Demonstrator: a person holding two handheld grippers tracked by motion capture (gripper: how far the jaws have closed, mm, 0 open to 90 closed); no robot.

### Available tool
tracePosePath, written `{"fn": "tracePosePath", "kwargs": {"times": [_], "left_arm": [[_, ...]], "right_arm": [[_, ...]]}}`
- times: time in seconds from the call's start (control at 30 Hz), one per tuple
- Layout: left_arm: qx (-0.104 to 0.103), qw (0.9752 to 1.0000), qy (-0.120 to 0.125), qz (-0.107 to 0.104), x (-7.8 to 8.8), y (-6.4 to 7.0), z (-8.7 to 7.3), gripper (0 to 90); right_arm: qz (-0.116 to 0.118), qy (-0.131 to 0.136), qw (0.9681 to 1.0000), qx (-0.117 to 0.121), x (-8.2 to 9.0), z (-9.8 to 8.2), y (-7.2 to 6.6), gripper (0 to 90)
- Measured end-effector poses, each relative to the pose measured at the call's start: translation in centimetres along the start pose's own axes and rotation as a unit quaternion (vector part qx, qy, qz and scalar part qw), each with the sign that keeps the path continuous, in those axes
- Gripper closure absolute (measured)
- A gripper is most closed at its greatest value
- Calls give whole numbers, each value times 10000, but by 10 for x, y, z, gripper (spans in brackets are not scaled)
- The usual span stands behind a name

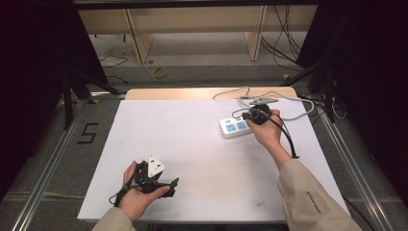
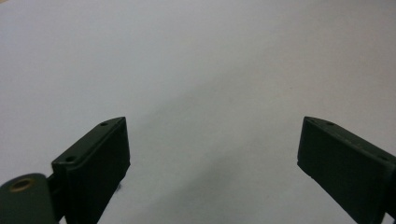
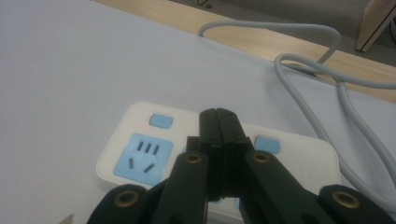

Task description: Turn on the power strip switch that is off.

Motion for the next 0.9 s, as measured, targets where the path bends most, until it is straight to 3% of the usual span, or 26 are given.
{"fn": "tracePosePath", "kwargs": {"times": [0.9], "left_arm": [[2, 10000, 17, -22, 0, 1, 0, 89]], "right_arm": [[12, -145, 9999, -56, -14, 5, -2, 900]]}}
Point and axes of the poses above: each handheld gripper's, and its own axes: x roughly backward along the jaws, z roughly out of its top, y roughly to its right, the point moved 3 cm from there along -x, roughly forward along the jaws, and after that the axes turned 12 degrees about -y, right-handed, at the moved point
